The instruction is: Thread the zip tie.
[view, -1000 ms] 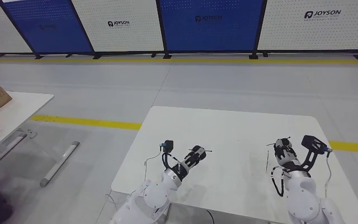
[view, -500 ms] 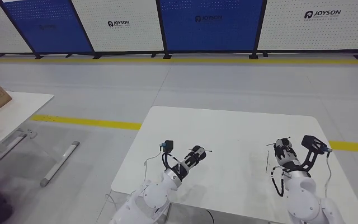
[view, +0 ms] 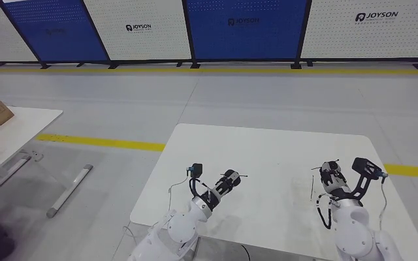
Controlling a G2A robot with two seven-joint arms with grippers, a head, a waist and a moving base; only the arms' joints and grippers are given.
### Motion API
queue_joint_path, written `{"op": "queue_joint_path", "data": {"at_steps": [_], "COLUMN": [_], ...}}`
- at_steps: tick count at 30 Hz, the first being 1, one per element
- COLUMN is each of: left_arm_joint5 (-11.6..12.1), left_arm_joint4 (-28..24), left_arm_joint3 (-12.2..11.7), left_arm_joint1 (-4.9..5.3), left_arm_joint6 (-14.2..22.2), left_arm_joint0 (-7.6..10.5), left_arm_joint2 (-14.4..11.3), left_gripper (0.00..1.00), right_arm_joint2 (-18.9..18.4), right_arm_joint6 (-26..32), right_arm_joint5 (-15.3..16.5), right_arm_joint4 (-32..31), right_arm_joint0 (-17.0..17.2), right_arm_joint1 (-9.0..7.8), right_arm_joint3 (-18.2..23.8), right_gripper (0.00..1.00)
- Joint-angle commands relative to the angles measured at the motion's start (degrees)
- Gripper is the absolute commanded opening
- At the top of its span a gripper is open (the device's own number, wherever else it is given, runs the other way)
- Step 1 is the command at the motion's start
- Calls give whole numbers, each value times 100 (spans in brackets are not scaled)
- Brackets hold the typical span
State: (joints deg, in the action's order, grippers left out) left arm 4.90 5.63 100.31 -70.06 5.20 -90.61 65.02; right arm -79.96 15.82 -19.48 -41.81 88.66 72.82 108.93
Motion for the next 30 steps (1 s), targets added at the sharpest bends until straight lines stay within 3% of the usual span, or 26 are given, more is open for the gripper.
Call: {"op": "queue_joint_path", "data": {"at_steps": [1,13,21,23,30], "left_arm_joint5": [-26,-19,-19,-19,-19], "left_arm_joint4": [18,57,57,57,57], "left_arm_joint3": [9,62,62,62,62], "left_arm_joint1": [0,11,11,11,11], "left_arm_joint6": [55,185,185,185,185], "left_arm_joint0": [42,129,129,129,129], "left_arm_joint2": [-13,21,21,21,21], "left_gripper": [0,0,0,0,0], "right_arm_joint2": [0,-9,227,357,357], "right_arm_joint6": [0,-41,-541,-235,-235], "right_arm_joint5": [0,20,967,1072,1072], "right_arm_joint4": [0,-4,517,669,669], "right_arm_joint0": [0,5,371,321,321], "right_arm_joint1": [0,1,44,49,49], "right_arm_joint3": [0,-9,379,338,338], "right_gripper": [0,0,0,0,0]}}
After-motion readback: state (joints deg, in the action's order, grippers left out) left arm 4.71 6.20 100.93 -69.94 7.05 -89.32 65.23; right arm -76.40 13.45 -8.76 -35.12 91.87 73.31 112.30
